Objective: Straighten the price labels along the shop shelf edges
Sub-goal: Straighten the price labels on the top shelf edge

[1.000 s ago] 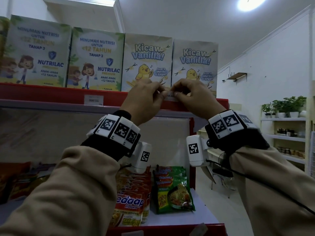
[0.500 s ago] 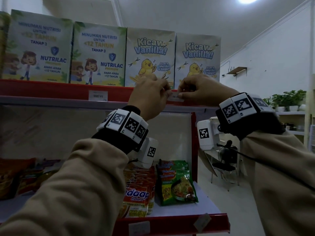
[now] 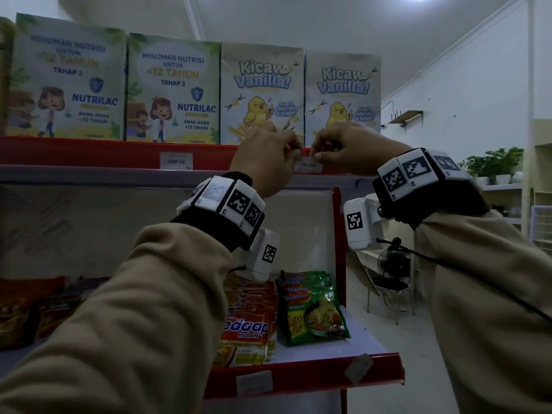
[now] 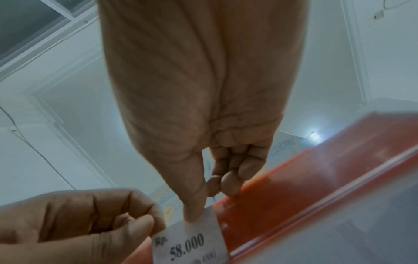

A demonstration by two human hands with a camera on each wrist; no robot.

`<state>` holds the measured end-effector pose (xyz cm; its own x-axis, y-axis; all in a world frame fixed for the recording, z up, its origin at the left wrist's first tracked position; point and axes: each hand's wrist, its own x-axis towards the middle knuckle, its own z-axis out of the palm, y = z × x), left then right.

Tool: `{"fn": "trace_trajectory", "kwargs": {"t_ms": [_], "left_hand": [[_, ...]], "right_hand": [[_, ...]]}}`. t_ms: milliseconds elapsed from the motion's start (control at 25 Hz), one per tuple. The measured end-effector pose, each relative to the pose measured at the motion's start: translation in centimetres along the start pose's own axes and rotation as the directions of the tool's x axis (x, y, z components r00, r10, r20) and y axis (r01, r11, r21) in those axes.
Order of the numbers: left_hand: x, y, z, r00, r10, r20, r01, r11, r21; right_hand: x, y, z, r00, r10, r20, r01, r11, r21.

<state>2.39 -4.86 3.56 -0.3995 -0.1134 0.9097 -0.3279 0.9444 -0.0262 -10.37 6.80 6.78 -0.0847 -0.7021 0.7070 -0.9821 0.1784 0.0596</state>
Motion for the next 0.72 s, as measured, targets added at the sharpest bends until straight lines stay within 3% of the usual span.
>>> {"fn": "trace_trajectory", "kwargs": {"t_ms": [240, 480, 720], "left_hand": [[0.6, -0.1, -0.2, 0.998, -0.024, 0.061, 0.022, 0.999, 0.034], [0.7, 0.0, 0.2, 0.999, -0.052, 0.015, 0.052, 0.999, 0.002], [0.4, -0.5, -0.3, 0.999, -0.028, 0.018, 0.028, 1.0, 0.01]], "right_hand": [[0.0, -0.2, 0.2, 1.0, 0.008, 0.004, -0.008, 1.0, 0.024], [0.0, 0.3, 0.6, 0.999, 0.011, -0.034, -0.007, 0.99, 0.143], [0.3, -0.6, 1.9, 0.989, -0.006, -0.147, 0.026, 0.99, 0.136]]}}
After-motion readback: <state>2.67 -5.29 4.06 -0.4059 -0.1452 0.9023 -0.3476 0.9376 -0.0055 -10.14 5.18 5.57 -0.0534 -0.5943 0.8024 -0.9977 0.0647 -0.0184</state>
